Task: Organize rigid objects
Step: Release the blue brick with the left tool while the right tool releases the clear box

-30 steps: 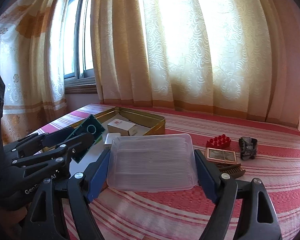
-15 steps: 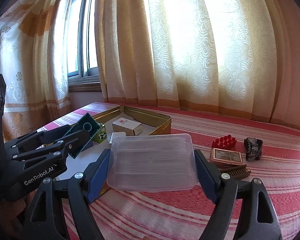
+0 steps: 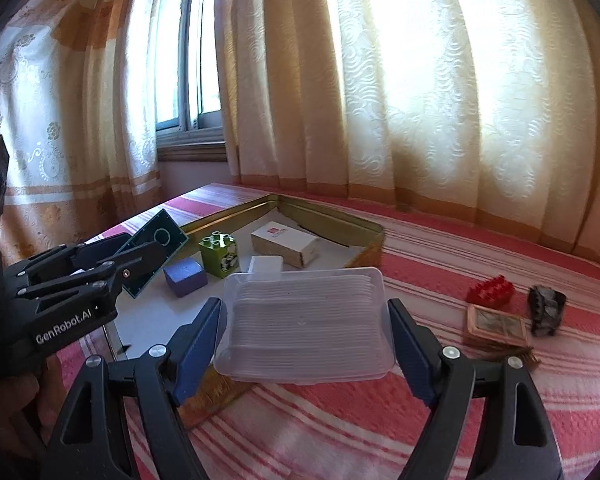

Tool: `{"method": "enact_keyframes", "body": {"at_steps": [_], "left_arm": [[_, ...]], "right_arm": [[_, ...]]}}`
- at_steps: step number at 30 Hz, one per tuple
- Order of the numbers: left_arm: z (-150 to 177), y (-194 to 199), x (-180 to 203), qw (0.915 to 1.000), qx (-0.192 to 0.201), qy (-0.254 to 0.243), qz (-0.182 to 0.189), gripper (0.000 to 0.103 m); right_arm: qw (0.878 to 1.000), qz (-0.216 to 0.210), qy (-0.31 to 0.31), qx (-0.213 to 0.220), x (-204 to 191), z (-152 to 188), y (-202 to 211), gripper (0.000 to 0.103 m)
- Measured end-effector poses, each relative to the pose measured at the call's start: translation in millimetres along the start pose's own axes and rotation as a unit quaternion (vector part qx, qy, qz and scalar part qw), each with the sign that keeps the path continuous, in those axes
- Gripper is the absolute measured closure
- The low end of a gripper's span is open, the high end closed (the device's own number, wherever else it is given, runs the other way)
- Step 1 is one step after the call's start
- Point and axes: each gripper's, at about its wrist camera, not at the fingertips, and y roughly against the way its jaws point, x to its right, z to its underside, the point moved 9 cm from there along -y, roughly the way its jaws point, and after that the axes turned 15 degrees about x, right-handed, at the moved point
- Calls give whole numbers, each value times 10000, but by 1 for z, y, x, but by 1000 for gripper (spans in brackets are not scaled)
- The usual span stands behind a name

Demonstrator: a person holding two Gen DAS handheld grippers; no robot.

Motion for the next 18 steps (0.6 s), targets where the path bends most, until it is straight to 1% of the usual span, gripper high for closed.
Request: {"method": "enact_keyframes", "body": {"at_steps": [3, 5, 8, 12, 18], "left_arm": [[-3, -9, -8, 9998, -102, -145, -125, 59], [-4, -15, -12, 9996, -194, -160, -143, 59], [-4, -29, -19, 9990, -360, -184, -209, 59], [-1, -37, -21, 9977, -496, -368, -277, 59], [8, -42, -24, 9964, -668, -442, -259, 59]], "right_arm": [[9998, -185, -15, -102, -9, -7, -14, 21], [9995, -278, 11, -176, -16, -10, -26, 21], [9983, -422, 7, -404, -25, -10, -48, 21], [9962, -471, 59, -726, -31, 0, -73, 21], [9945, -554, 22, -892, -31, 8, -85, 21]]}}
